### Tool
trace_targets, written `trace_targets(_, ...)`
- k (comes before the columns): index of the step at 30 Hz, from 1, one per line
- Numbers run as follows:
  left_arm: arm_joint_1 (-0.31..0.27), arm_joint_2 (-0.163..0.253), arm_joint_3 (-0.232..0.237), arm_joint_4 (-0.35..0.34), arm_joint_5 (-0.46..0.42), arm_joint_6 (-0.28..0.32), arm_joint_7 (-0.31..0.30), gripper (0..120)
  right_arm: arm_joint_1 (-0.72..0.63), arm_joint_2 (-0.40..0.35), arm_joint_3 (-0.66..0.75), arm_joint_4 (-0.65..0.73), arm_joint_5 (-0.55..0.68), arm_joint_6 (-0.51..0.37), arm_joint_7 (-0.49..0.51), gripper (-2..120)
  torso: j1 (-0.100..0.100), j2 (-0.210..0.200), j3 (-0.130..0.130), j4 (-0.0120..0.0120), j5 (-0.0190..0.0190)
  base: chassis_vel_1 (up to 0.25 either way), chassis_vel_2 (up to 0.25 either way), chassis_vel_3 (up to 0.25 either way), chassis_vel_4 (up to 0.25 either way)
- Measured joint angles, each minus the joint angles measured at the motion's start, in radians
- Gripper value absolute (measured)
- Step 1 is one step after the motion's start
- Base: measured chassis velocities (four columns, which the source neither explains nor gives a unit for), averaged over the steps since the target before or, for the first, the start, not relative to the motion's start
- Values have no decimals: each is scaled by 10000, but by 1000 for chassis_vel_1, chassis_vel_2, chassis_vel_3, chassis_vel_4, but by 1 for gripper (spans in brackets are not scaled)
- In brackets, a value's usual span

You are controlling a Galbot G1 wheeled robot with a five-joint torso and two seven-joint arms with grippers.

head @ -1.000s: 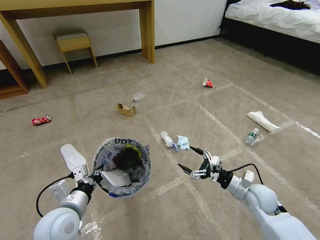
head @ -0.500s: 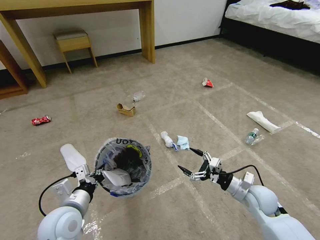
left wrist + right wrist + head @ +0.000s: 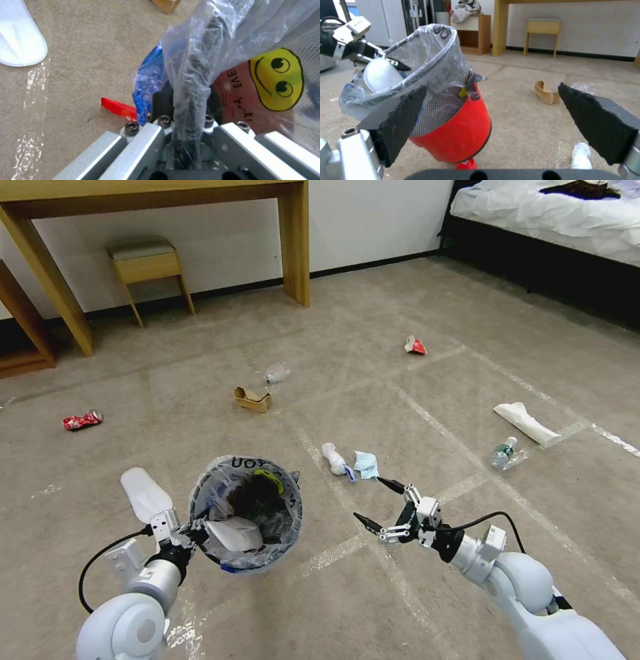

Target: Pick up the trash bin and place the garbage on the floor into it.

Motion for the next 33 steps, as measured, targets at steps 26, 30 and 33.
trace_targets(26,12,729,-731,627,54,-21,476,0,112,-181,-116,-80,-84,50,-33,100,0,1,0,2,-1,60,54,58,55)
trace_targets(30,11,687,-728,661,123,-35,514,0,149,-189,-135,-136,-78,50,-33,100,0,0,0,1,-1,123,119,114,110)
trace_targets(33,5,644,-703,700,204,-121,518,0,175,-159,-158,-227,-79,62,-33,100,0,0,0,1,-1,115,115,125,124)
